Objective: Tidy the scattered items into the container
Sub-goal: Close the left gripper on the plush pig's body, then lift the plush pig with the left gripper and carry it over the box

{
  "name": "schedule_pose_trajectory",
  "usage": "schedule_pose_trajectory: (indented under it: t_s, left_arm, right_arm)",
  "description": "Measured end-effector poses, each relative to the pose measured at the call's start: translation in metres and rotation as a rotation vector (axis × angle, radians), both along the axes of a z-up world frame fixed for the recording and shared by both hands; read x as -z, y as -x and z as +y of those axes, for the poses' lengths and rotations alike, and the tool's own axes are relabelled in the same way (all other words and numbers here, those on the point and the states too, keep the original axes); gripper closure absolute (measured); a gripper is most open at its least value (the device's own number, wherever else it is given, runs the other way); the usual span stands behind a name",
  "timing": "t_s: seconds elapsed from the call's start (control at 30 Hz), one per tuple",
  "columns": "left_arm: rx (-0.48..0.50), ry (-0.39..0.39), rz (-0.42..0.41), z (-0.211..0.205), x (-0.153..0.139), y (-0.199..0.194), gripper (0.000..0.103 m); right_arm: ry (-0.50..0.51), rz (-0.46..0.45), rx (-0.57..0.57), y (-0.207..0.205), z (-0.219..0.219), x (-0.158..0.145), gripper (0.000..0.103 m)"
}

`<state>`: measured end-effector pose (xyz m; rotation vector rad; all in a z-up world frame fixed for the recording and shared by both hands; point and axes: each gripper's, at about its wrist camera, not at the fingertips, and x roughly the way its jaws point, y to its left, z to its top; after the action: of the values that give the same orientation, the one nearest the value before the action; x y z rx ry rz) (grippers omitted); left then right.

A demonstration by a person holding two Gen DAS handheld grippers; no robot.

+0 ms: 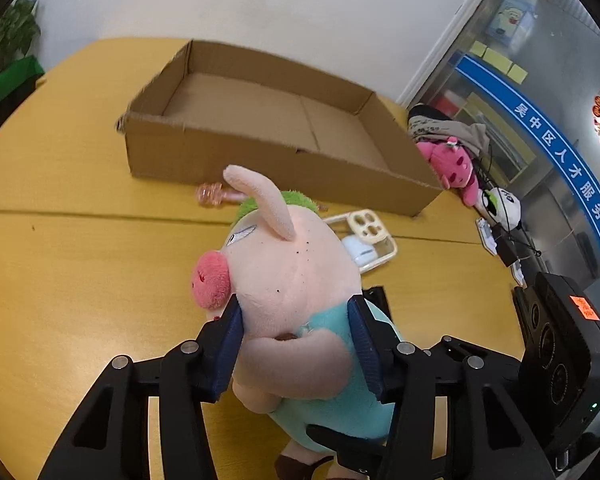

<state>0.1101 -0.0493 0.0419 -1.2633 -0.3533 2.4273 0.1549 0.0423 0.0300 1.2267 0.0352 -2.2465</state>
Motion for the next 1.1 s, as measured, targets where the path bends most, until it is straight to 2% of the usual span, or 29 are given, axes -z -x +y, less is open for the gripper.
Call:
schedule_pose_trajectory:
  t_s: [0.23,0.4,0.57,0.77,0.93,1.1]
  left_arm:
    - [0.046,0.007,0.133,0.005,-0.061,0.008,0.048]
    - [0.081,0.031,0.241,0.009,-0.116,0.031,0.049]
    - [0.114,0.090,0.359,0.017,-0.179,0.066,0.049]
    - [0.138,0.154,0.421,0.023,-0.234,0.121,0.049]
    - [0.142,0.195,0.411,0.026,-0.249,0.170,0.049]
    - [0.163,0.236,0.351,0.021,-0.232,0.227,0.049]
  right_arm:
    - [0.004,0.188,0.008,-0.004,0.005,-0.052,0.036]
    - [0.004,0.304,0.020,0.015,0.006,-0.094,0.036]
    - [0.031,0.412,0.049,0.052,0.006,-0.148,0.037]
    - [0.076,0.462,0.073,0.106,0.007,-0.195,0.037]
    - [0.125,0.434,0.083,0.166,0.004,-0.212,0.037]
    - [0.150,0.374,0.100,0.221,-0.003,-0.198,0.037]
